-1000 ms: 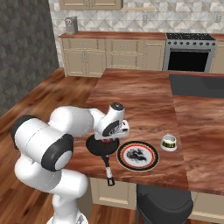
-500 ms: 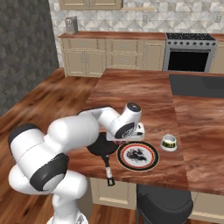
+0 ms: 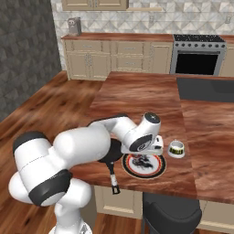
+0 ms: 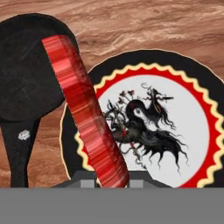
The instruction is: Pick up the pan with the steak in it and place it on the dining table. Then place the steak on the plate.
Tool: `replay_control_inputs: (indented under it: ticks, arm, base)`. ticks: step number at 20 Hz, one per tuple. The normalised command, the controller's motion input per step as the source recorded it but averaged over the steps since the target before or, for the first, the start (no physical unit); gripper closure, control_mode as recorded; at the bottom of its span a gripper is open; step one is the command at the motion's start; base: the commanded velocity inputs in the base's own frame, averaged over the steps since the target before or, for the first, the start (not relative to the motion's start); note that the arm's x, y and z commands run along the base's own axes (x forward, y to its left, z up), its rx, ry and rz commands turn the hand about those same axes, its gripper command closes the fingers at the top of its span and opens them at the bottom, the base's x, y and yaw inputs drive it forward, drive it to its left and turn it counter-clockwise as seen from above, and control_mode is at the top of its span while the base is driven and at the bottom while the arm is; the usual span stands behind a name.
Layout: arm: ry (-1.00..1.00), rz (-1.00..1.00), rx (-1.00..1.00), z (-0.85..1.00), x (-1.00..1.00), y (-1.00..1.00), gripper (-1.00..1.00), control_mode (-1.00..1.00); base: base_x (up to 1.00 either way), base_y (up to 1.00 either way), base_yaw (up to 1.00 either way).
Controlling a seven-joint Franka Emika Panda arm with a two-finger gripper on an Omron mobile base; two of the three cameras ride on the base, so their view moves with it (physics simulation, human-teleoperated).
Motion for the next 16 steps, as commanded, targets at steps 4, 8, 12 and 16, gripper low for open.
replay_control_inputs:
  ticks: [4,8,12,16]
  arm:
    - [0.00,0.00,0.00,-0.15,-0.01,-0.11,1.00,-1.00]
    - [0.00,0.00,0.02,-0.24,-0.08,-0.21,1.00,-1.00]
    - [0.00,0.00,0.05,-0.17,-0.06,-0.24,1.00,-1.00]
    - [0.00,0.00,0.02,-0.04,0.00,-0.04,1.00,-1.00]
  base:
    - [0.00,0.00,0.00]
    - [0.00,0.00,0.00]
    - [0.00,0.00,0.00]
    - [0.00,0.00,0.00]
